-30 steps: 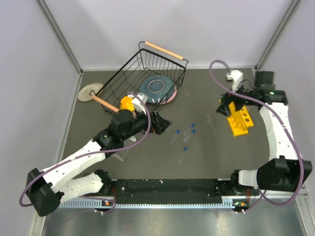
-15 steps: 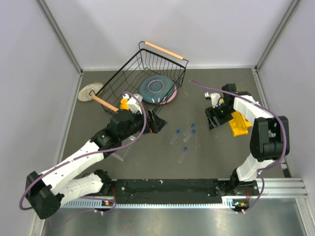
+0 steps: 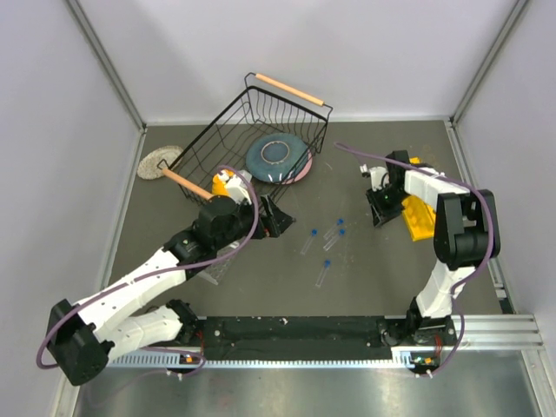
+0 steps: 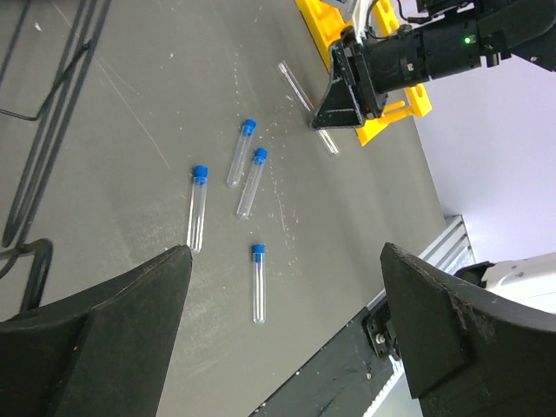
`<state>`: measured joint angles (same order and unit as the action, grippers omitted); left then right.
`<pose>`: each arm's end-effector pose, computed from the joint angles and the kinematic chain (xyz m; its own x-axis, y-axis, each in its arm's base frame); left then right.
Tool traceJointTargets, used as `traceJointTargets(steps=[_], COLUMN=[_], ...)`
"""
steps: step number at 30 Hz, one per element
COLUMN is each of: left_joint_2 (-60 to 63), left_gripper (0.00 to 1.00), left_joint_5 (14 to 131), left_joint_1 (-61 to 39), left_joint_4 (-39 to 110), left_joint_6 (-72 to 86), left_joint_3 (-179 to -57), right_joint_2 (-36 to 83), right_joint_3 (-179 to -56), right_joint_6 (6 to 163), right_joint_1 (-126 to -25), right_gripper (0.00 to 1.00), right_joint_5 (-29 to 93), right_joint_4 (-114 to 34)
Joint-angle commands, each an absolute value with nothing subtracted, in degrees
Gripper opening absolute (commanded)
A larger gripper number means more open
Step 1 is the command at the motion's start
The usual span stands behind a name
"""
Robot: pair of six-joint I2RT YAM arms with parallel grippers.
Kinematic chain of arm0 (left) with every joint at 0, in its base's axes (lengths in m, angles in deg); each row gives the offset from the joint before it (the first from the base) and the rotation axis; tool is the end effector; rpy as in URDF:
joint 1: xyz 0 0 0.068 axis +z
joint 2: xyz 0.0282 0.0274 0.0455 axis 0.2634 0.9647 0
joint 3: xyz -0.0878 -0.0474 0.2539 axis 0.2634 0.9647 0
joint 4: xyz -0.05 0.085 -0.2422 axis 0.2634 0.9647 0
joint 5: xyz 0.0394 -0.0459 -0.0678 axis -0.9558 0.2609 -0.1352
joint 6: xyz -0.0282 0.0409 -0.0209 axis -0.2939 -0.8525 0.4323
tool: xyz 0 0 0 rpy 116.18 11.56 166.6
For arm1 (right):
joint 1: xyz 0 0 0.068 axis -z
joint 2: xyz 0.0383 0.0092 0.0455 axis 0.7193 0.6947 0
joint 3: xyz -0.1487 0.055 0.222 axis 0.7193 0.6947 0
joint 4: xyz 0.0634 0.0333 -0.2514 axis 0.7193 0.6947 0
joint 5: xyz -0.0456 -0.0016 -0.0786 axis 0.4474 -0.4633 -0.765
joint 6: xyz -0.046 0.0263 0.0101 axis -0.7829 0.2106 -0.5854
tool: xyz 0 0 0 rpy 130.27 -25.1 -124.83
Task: Organize the chemistry lab equipment
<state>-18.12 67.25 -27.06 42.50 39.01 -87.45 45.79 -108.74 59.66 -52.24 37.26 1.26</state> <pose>0.1673 -0.1551 0.2934 -0.6633 -0.3209 -0.6761 0.3515 0.6640 -0.6600 0.3319 0.0442 0.1678 -0.8780 -0.4014 -0.2607 -0.4458 0.8841 0.1399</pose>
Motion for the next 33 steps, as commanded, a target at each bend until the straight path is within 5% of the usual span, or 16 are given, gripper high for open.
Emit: traceJointTargets(steps=[1,6,20,33], left_joint_2=[-15.8,-7.9,16.2,30.1], left_gripper=[0.95,0.88,0.82,0.77], left_joint_5=[71.0,80.2,80.9,77.1], left_joint_1=[-26.7,-27.6,-33.6,-37.1], left_joint_4=[36.0,33.2,20.0,24.9], left_joint_6=[41.1,42.7,51.4,52.4], left_joint_3=[-87.2,-91.5,-100.9,-115.2], right_joint_2=[46.4,44.8,33.1,33.0], right_joint_3=[-108.9,-108.4,-108.8,-108.9], right_joint_6=[62.2,64.6,80.4,88.4], right_joint_1=[-52.9,-52.2,-47.0,-46.9], right_gripper=[0.25,0.20,0.19,0.19], right_joint_5=[36.4,41.5,71.7,79.8], right_joint_4=[-1.7,-2.1,-1.6,-2.6])
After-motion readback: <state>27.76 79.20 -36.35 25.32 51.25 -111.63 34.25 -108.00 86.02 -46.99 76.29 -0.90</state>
